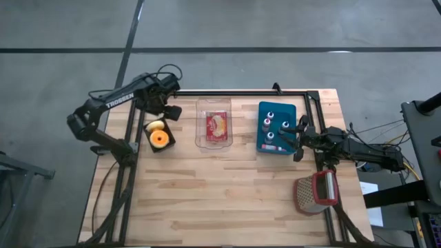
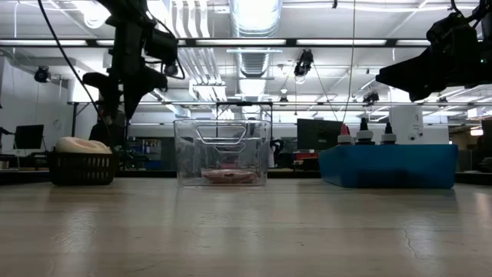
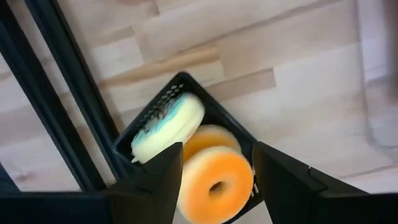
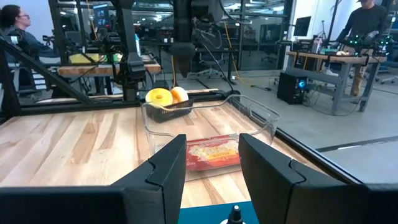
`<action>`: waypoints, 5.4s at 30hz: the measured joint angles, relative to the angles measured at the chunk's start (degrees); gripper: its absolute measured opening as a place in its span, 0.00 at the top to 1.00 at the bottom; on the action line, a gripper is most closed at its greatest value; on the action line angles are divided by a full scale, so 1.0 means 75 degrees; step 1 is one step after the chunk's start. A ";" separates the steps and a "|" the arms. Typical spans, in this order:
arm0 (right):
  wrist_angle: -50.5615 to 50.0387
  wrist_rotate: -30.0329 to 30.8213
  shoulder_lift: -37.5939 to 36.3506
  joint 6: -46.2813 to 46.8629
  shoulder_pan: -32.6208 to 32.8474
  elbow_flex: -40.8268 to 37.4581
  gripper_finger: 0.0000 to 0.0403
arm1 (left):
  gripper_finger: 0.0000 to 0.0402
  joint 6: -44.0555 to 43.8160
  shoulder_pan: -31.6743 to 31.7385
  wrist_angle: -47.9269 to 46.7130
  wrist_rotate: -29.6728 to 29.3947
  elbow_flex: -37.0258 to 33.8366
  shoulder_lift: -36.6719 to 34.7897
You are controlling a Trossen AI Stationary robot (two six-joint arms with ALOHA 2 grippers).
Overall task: Pick & Place Food Item
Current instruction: Return to Home Position
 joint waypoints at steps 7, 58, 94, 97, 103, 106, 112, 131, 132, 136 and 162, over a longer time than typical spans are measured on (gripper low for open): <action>0.0000 0.0003 -0.0001 -0.0017 -0.0002 0.0000 0.65 | 0.50 0.0118 -0.0385 0.0513 -0.0132 0.0047 -0.0266; -0.0003 0.0001 0.0000 0.0001 0.0000 0.0000 0.65 | 0.50 0.5756 -0.5519 1.2427 -0.0564 -0.5125 -0.4658; -0.0003 0.0002 -0.0003 -0.0011 0.0000 0.0000 0.65 | 0.50 0.6316 -0.5530 1.3174 0.0353 -0.9307 -1.0781; -0.0005 0.0003 -0.0002 -0.0015 0.0000 0.0000 0.65 | 0.50 0.6340 -0.5536 1.2686 0.0354 -0.9307 -1.1255; -0.0039 0.0007 -0.0007 -0.0013 0.0000 0.0000 0.65 | 0.50 0.6340 -0.5565 1.2436 0.0327 -0.9307 -1.1232; -0.0044 0.0008 -0.0005 -0.0010 0.0000 0.0000 0.65 | 0.50 0.6343 -0.5571 1.2161 0.0085 -0.9307 -1.1228; -0.0052 0.0005 -0.0005 -0.0017 0.0000 0.0000 0.65 | 0.50 0.6066 -0.5568 1.1033 -0.0485 -0.9307 -1.1193; -0.0052 0.0005 -0.0003 -0.0011 0.0000 0.0000 0.65 | 0.50 0.5972 -0.5565 1.0577 -0.0482 -0.9307 -1.1190; -0.0052 0.0005 -0.0003 -0.0017 -0.0002 0.0000 0.65 | 0.50 0.5971 -0.5565 1.0577 -0.0483 -0.9307 -1.1190; -0.0052 0.0005 -0.0003 -0.0012 0.0000 0.0000 0.65 | 0.50 0.5971 -0.5565 1.0577 -0.0482 -0.9307 -1.1190; -0.0051 0.0004 -0.0003 -0.0015 -0.0002 0.0000 0.65 | 0.50 0.5973 -0.5565 1.0580 -0.0482 -0.9310 -1.1187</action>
